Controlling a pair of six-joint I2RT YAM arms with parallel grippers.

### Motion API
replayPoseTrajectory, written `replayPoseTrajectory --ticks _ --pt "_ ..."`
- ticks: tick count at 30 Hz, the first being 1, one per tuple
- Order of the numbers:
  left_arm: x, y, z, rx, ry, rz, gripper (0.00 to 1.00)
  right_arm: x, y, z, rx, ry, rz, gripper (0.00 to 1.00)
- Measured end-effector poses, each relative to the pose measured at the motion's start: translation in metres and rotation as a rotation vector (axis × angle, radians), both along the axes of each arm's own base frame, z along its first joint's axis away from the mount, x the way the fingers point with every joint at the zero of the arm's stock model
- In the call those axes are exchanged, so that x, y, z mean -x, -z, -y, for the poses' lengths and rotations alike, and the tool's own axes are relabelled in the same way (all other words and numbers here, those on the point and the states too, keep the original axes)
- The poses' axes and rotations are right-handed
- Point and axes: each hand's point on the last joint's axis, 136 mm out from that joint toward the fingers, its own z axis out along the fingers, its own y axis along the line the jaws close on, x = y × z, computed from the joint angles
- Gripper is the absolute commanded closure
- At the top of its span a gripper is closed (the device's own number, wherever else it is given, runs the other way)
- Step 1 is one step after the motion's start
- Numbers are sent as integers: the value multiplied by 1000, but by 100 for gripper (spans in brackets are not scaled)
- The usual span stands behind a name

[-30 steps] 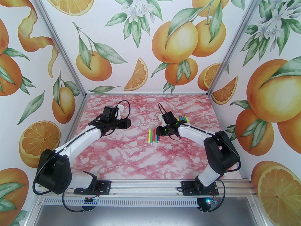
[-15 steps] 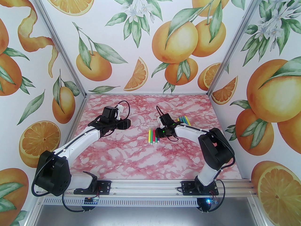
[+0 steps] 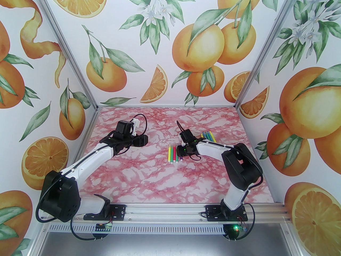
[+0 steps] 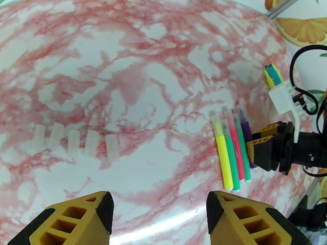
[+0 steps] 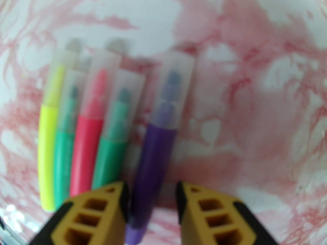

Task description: Open the pen caps

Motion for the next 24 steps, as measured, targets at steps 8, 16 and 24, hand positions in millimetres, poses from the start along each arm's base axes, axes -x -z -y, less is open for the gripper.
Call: replayPoseTrajectory --ticks 8,16,24 --pt "0 0 0 -1 0 -2 35 -6 2 21 125 47 28 63" --pt "0 1 -1 -1 -2 -3 35 -9 2 26 167 60 36 65" --pt "1 1 -1 -2 -3 -7 35 -10 3 23 174 49 26 74"
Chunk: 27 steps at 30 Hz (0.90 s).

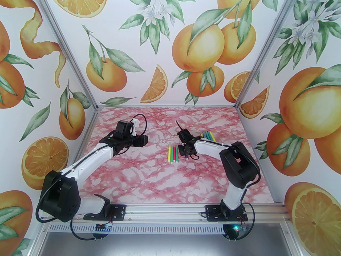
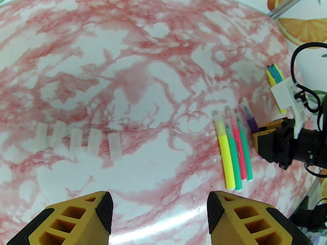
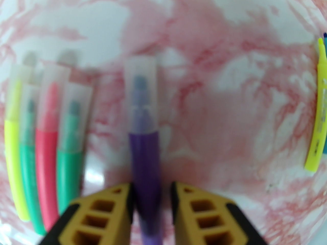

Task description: Open the pen caps

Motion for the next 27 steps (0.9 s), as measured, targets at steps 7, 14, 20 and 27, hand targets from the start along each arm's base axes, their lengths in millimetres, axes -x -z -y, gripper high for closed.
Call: replayPoseTrajectory --ticks 7,14,20,27 --pt "0 1 0 -3 -1 -2 35 0 1 -2 11 -4 -19 79" --pt "0 1 0 0 -3 -4 34 -1 -1 -3 19 -4 -30 88" --pt "-2 1 5 29 3 -10 34 -1 -1 -3 19 -18 -30 92" --pt "-5 2 14 79 11 -20 33 -2 -5 -12 -50 -62 -22 96"
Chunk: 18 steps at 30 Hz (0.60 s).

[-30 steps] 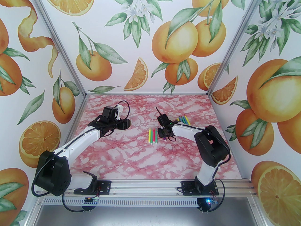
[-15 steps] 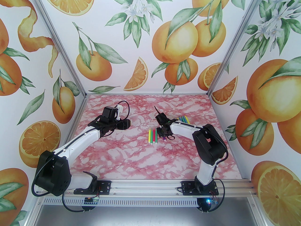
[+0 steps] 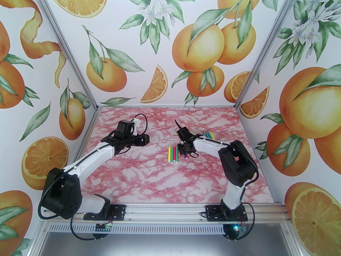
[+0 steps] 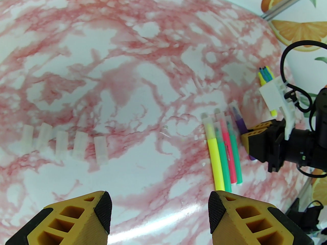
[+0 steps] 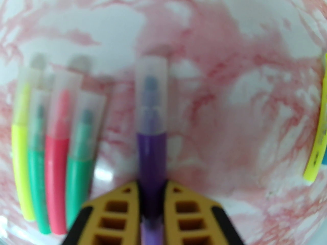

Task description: Open the pen caps

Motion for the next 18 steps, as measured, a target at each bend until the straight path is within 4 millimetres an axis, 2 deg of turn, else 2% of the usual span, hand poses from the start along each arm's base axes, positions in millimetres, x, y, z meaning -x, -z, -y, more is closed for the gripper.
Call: replayPoseTrajectory --ticks 9,18 --pt "-6 1 20 93 25 -10 35 0 -44 -17 -200 -49 64 99" --pt "-3 9 57 180 92 -44 36 9 -69 -35 -377 -118 78 99"
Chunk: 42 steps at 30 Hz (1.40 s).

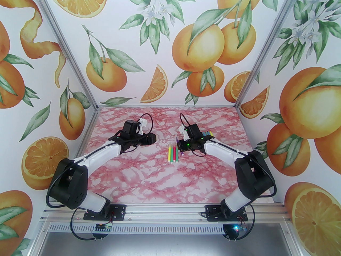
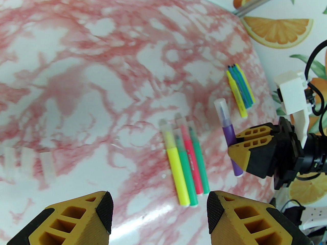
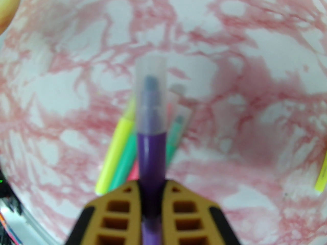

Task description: Open the pen caps

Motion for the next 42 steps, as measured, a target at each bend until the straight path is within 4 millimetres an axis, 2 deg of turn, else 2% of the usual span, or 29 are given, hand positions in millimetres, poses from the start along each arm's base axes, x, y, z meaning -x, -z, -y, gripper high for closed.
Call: replayPoseTrajectory --ticks 6,14,31,42 --pt "-1 3 22 83 37 -27 37 8 -13 -15 -100 -64 11 99" --pt "-5 -10 39 180 67 -16 38 12 -34 -28 -193 -123 54 99" --pt "-2 -23 64 294 129 -18 45 23 -42 -44 -238 -198 66 99" --pt "-3 -17 73 328 135 -47 49 29 -52 -49 -252 -228 91 99"
